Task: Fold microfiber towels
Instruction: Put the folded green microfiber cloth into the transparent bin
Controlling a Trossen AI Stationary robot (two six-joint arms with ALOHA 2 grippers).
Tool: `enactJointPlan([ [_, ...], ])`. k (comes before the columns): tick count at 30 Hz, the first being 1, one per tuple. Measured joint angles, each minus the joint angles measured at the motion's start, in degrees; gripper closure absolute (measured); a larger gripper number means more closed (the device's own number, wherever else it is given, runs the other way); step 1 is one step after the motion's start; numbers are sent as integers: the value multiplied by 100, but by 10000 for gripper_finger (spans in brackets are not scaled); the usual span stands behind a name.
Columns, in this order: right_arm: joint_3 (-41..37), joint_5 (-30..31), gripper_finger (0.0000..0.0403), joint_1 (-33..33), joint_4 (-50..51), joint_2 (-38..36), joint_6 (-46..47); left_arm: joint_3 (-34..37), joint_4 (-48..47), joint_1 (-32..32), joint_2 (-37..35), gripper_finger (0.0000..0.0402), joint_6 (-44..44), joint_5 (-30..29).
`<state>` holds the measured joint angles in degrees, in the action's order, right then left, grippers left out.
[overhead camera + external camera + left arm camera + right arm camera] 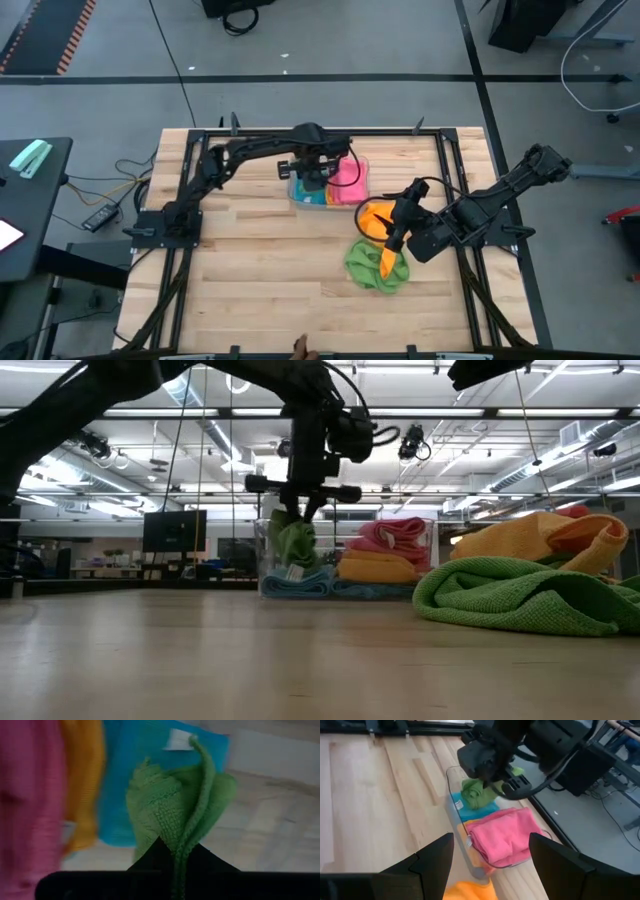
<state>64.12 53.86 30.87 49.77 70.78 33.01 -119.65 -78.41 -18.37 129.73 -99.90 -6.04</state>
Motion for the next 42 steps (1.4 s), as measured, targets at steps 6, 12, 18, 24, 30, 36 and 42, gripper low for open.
enactJointPlan([
  [6,-2,116,134,-4,-222,1,0,-372,-514,173,37,381,413,-774],
  [12,-4,123,134,-52,-429,-2,96,-947,-762,246,25,381,179,-776],
  [18,-4,262,134,-50,-433,1,316,-934,-1182,204,122,381,85,-773],
  [24,-4,464,134,-52,-521,0,321,-865,-1157,127,335,381,11,-848],
  [30,-4,473,134,-182,-537,0,409,-857,-1167,73,687,381,8,-1318],
  [36,-4,468,134,-318,-539,1,411,-850,-1162,132,721,381,21,-1332],
  [42,-4,451,134,-337,-540,-1,410,-850,-1160,293,718,381,337,-1692],
])
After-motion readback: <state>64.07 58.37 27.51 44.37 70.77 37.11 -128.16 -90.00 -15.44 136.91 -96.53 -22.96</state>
